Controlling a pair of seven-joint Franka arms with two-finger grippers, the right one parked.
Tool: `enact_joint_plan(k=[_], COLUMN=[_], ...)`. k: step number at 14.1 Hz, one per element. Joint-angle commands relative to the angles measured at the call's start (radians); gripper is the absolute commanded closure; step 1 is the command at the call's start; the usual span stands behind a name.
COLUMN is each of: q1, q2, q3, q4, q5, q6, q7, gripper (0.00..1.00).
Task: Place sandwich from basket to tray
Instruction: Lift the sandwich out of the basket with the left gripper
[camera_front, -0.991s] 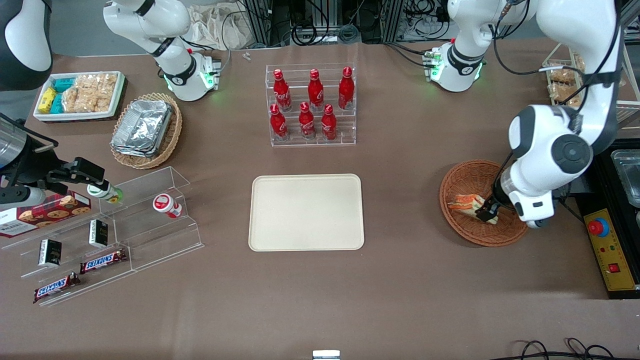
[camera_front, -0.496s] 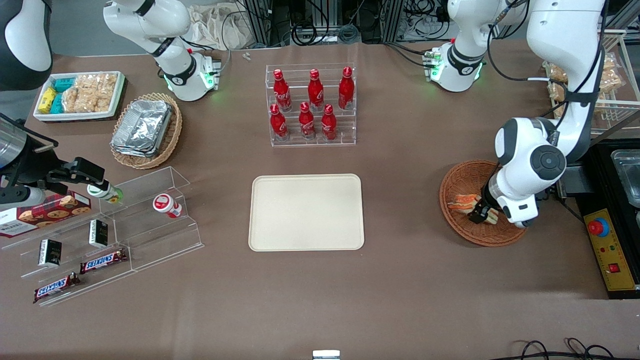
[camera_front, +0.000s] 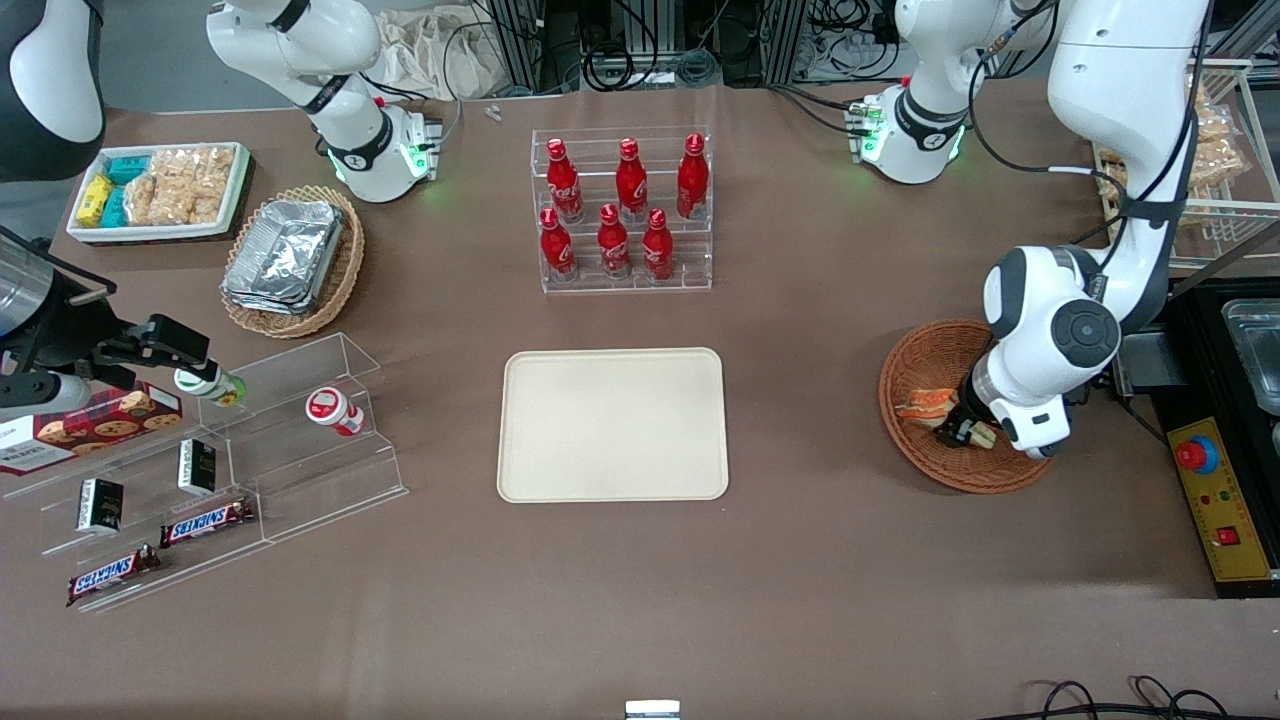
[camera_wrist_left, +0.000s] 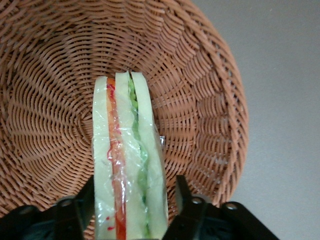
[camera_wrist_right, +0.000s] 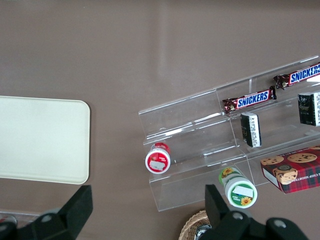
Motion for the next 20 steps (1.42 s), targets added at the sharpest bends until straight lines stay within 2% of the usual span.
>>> enact_joint_plan(k=[1, 4, 8, 11, 13, 16, 18, 20], q1=[0.002, 0.002, -0.003, -0.008, -0.009, -0.008, -0.017, -0.02], q2=[-0.076, -0.136, -0.134, -0.136, -0.136, -0.147, -0.127, -0.124], q3=[-0.002, -0.002, -0.005, -0.01, -0.025, -0.083, -0.102, -0.145], q4=[0.017, 0.096, 0.36, 0.553, 0.61, 0.618, 0.624, 0.615], q5=[0.016, 0.016, 0.014, -0.006, -0.062, -0.079, -0.14, -0.134], q6=[-0.078, -0.261, -0.58, -0.802, -0.849, -0.857, -0.846, -0.826], q7=[-0.05, -0.044, -0.037, 0.052, 0.141, 0.317, 0.408, 0.517], gripper=[0.98, 1.0, 1.0, 1.0, 1.0, 1.0, 1.0, 1.0])
